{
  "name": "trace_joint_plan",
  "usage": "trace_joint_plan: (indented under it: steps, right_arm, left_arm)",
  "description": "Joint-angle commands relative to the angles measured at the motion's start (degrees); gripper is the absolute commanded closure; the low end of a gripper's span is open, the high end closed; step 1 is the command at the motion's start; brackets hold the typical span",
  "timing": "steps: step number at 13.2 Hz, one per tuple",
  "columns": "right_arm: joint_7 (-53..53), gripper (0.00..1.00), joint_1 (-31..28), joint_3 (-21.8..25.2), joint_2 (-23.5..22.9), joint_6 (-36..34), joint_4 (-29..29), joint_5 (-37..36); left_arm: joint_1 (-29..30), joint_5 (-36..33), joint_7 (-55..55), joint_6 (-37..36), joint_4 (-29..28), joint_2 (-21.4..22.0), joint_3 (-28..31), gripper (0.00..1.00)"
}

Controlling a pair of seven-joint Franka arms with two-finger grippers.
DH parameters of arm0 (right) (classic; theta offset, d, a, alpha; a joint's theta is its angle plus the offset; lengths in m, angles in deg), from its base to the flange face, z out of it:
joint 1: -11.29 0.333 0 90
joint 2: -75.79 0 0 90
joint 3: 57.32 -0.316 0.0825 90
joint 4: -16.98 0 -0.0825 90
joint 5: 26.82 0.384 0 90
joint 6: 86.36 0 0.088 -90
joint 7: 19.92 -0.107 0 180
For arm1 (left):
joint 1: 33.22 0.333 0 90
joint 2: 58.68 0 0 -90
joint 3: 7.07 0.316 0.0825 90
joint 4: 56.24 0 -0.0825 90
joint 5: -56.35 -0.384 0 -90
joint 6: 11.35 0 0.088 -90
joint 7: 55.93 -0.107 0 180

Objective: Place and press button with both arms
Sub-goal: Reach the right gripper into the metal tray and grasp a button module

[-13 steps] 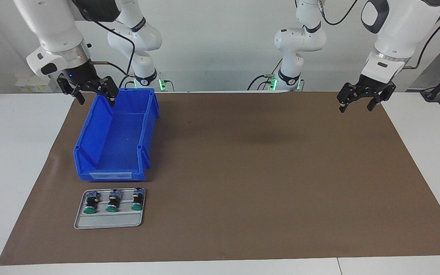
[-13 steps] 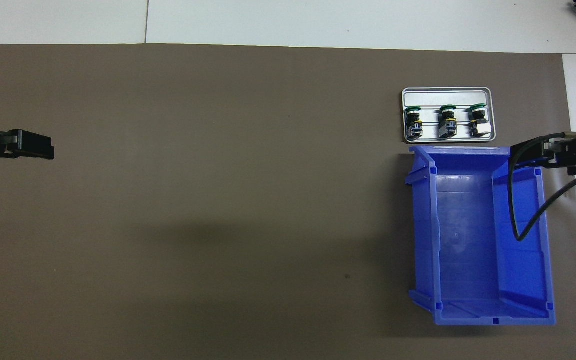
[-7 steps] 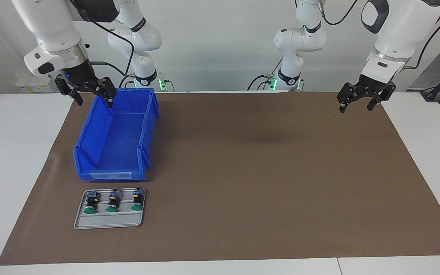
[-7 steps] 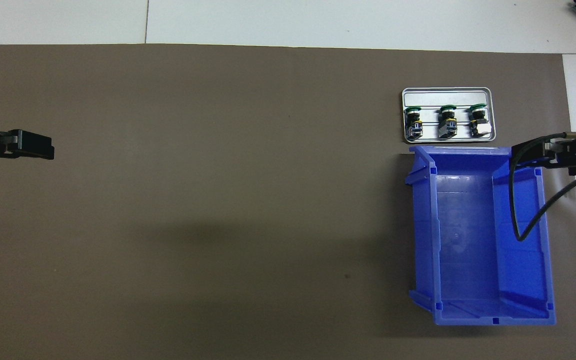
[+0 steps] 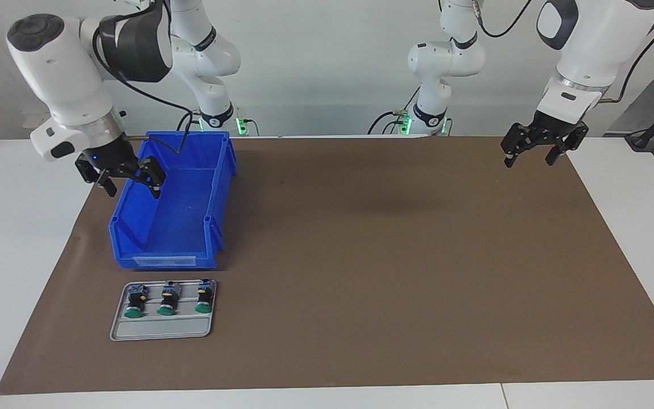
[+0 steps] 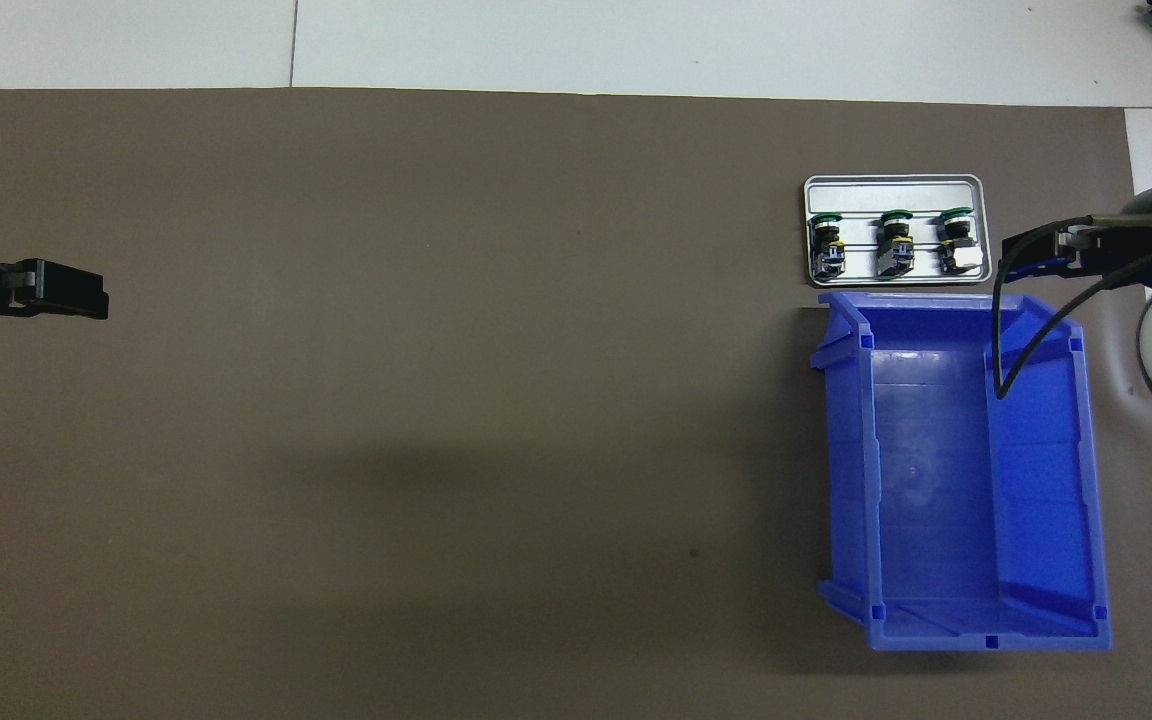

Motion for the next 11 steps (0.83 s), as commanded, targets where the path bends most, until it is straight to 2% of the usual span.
trace_joint_plan:
  steps: [1,5,11]
  right_arm:
    - [2.4,0.03,-0.6,-0.4,-5.6,5.8,-1.1,-0.2]
    - [2.5,0.03,-0.7,-0.5,-12.1,15.0,-1.3,-0.3]
    - [2.3,0.09,-0.4,-0.4,-20.4,25.6,-1.1,-0.4]
  left_arm:
    - [0.2,-1.1,-0.2,0.2,-1.8,1.6,-0.1,0.00]
    - [0.2,-1.1,-0.2,0.2,-1.8,1.6,-0.1,0.00]
    - [0.1,-1.1,-0.2,0.2,-1.8,1.6,-0.1,0.00]
